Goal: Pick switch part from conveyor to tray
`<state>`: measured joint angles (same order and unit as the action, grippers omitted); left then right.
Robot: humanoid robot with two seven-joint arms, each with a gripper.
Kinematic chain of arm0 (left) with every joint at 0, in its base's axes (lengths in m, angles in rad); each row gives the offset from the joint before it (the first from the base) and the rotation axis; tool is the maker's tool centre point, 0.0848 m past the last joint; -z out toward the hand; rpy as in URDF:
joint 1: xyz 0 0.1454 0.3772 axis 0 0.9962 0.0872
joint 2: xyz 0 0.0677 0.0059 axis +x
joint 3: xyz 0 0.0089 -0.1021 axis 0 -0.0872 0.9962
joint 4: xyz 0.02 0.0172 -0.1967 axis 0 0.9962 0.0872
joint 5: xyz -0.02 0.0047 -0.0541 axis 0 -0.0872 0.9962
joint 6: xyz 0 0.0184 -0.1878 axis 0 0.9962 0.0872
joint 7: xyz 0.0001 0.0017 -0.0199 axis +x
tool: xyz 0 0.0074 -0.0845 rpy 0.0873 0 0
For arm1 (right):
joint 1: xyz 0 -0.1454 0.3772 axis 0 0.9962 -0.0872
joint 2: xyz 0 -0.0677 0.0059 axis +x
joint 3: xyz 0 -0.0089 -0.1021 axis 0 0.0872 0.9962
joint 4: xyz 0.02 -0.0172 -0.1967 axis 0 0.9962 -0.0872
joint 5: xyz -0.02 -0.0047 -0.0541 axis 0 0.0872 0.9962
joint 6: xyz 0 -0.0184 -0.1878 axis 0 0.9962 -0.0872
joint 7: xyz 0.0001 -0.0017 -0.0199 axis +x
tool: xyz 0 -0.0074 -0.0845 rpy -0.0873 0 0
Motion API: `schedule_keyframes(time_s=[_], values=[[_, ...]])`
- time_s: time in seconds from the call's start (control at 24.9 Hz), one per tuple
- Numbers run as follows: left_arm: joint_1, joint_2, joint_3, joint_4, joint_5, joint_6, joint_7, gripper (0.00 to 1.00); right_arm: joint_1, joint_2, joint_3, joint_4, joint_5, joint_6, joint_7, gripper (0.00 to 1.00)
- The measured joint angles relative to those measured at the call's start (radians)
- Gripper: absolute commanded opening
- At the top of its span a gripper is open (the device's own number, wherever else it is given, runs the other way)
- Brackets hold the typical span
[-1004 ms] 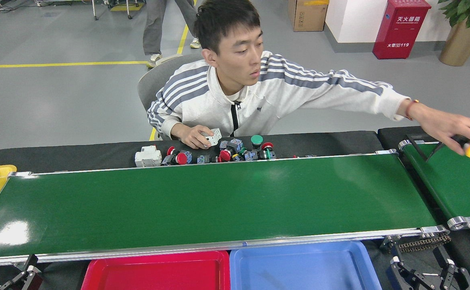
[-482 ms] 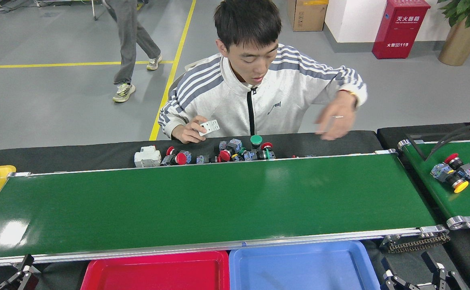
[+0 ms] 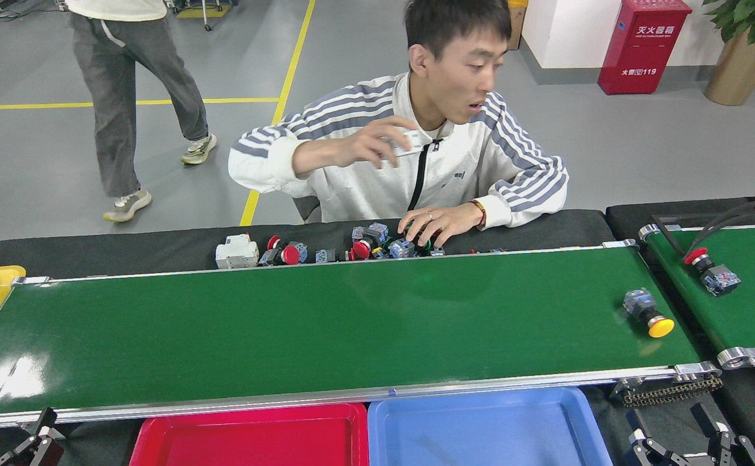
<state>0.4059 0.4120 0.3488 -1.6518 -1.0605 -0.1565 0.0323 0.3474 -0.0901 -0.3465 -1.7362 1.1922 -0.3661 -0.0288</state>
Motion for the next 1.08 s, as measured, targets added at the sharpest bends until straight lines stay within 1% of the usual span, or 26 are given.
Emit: schedule_keyframes(time_s=[0.08,0.32,0.52,0.76,1.0,1.04,1.08], values=[[0.0,0.0,0.0,0.0,0.0,-0.001,0.0,1.0,-0.022,0.0,0.0,0.001,0.0,0.013,0.04,1.0],[-0.007,0.0,0.0,0.0,0.0,-0.003,0.0,1.0,-0.113,-0.003,0.003,0.032,0.008,0.041,0.102,1.0],[-0.01,0.0,0.0,0.0,0.0,-0.003,0.0,1.0,-0.233,-0.005,0.037,0.102,0.07,0.058,0.172,1.0],[-0.011,0.004,-0.002,0.0,0.0,-0.003,0.0,1.0,-0.36,-0.005,0.189,0.201,0.082,0.172,0.22,1.0],[-0.013,0.004,-0.009,0.0,0.0,-0.003,0.0,1.0,-0.463,-0.005,0.311,0.322,0.082,0.262,0.23,1.0],[-0.014,0.004,-0.009,0.0,0.0,-0.003,0.0,1.0,-0.481,-0.005,0.33,0.342,0.082,0.283,0.23,0.98],[-0.015,0.004,-0.009,0.0,0.0,-0.003,0.0,1.0,-0.496,-0.005,0.346,0.359,0.082,0.297,0.23,0.93]])
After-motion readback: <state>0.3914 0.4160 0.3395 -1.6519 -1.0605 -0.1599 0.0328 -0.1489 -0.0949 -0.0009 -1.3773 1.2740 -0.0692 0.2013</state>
